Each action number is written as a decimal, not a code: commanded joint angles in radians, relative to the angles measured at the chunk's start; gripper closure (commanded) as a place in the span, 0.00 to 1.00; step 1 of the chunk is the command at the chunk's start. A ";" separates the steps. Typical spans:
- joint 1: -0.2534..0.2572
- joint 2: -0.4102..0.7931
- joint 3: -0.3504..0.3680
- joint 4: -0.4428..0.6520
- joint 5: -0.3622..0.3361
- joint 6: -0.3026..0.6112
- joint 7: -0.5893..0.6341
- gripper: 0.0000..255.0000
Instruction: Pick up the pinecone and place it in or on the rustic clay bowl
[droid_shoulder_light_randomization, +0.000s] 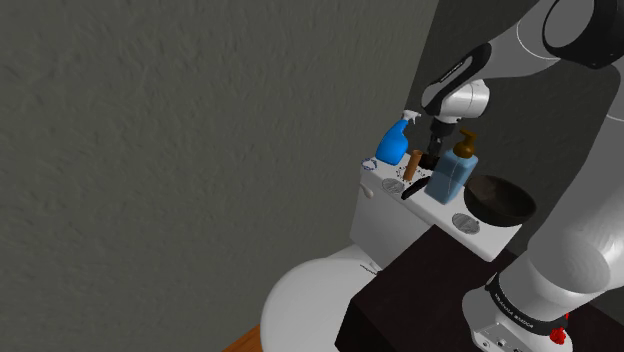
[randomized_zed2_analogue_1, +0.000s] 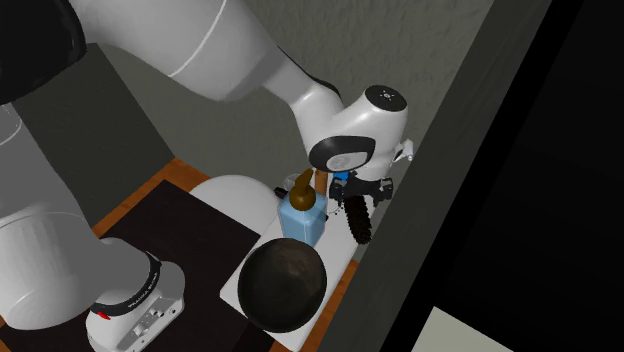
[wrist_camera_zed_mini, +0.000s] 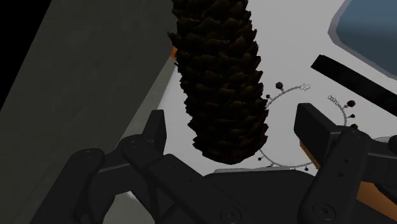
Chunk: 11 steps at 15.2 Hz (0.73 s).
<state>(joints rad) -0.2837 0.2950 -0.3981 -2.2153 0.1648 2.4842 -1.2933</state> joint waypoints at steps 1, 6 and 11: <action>-0.009 0.022 0.008 -0.005 0.016 0.028 -0.019 0.00; -0.018 0.052 0.019 -0.005 0.036 0.056 -0.033 0.00; -0.017 0.052 0.019 -0.005 0.036 0.056 -0.033 0.00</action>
<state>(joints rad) -0.3012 0.3468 -0.3790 -2.2205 0.2006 2.5398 -1.3263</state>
